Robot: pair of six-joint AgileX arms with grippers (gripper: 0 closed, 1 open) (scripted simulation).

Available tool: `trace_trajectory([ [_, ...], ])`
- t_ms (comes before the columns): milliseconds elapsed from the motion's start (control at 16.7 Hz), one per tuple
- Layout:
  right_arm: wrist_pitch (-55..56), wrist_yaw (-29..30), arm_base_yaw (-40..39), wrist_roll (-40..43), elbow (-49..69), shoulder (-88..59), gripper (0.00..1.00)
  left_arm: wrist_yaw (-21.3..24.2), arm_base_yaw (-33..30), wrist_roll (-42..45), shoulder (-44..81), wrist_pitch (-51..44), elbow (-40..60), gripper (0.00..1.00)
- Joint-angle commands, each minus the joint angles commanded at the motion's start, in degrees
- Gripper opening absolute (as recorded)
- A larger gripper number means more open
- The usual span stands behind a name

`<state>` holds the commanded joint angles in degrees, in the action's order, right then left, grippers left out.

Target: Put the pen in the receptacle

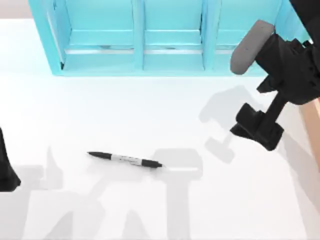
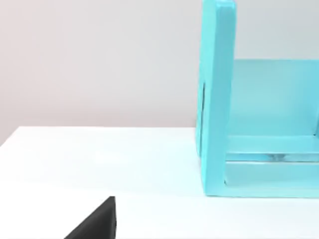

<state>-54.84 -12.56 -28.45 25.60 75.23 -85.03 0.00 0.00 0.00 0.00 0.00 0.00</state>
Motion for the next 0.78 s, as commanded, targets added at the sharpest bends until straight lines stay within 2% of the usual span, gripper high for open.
trace_trajectory([
  [420, -18.9, -3.9, -8.5, 5.8, 45.0, -38.4, 1.0, 0.0, 0.0, 0.0, 0.0, 0.0, 0.0, 1.0],
  [780, -31.9, -4.8, -11.6, 7.5, 72.0, -61.9, 1.0, 0.0, 0.0, 0.0, 0.0, 0.0, 0.0, 1.0],
])
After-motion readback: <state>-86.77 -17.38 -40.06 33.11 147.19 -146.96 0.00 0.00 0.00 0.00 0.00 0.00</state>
